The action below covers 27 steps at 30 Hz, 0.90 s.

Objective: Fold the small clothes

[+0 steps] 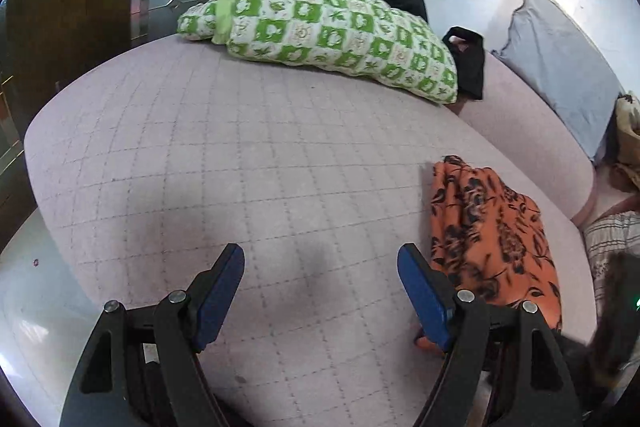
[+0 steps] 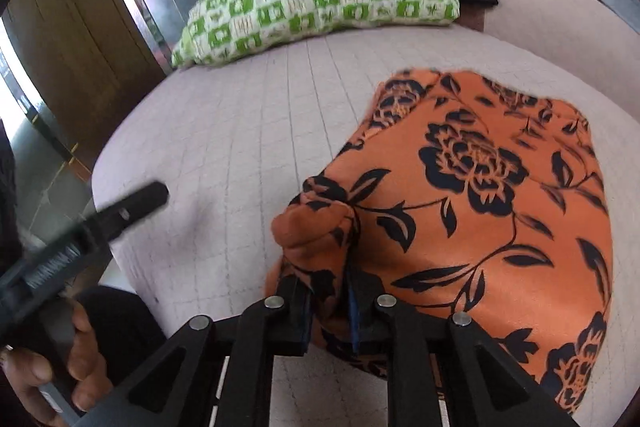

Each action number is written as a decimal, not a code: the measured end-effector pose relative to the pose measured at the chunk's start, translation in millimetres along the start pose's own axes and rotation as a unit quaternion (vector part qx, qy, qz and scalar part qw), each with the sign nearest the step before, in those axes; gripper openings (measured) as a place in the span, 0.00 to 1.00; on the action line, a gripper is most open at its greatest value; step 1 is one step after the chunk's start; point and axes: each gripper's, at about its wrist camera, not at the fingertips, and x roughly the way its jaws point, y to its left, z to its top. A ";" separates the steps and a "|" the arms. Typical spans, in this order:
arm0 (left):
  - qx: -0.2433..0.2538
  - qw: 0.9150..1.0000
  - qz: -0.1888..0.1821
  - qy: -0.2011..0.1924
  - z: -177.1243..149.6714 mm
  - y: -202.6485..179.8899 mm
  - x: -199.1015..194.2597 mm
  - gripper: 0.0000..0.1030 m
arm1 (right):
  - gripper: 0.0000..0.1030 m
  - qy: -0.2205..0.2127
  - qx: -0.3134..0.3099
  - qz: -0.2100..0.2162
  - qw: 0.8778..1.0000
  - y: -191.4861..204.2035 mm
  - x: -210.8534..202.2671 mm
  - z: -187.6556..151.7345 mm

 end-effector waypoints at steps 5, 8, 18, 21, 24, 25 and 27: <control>0.011 0.999 -0.050 0.014 -0.4 -10.0 -4.5 0.77 | 0.62 -0.042 0.013 0.053 0.998 0.0 -14.7 -10.6; 0.039 0.994 -0.100 0.017 -3.2 -32.4 -12.6 0.77 | 0.67 -0.065 0.023 0.066 0.995 -2.0 -40.6 -22.9; 0.083 0.981 -0.114 0.131 -18.0 -93.7 33.1 0.26 | 0.67 -0.139 0.170 0.052 0.974 -80.1 -107.3 -57.7; 0.068 0.980 -0.098 0.161 -19.5 -92.8 48.5 0.13 | 0.67 -0.146 0.212 0.059 0.964 -105.6 -119.3 -67.7; 0.071 0.984 -0.105 0.129 -16.5 -95.3 22.9 0.11 | 0.67 -0.153 0.236 0.074 0.957 -120.7 -125.3 -74.4; 0.075 0.985 -0.109 0.112 -17.0 -96.0 8.5 0.11 | 0.67 -0.155 0.239 0.077 0.955 -122.3 -127.2 -76.4; 0.059 0.986 -0.108 0.115 -22.8 -91.6 4.5 0.11 | 0.67 -0.162 0.247 0.081 0.952 -127.1 -129.0 -76.9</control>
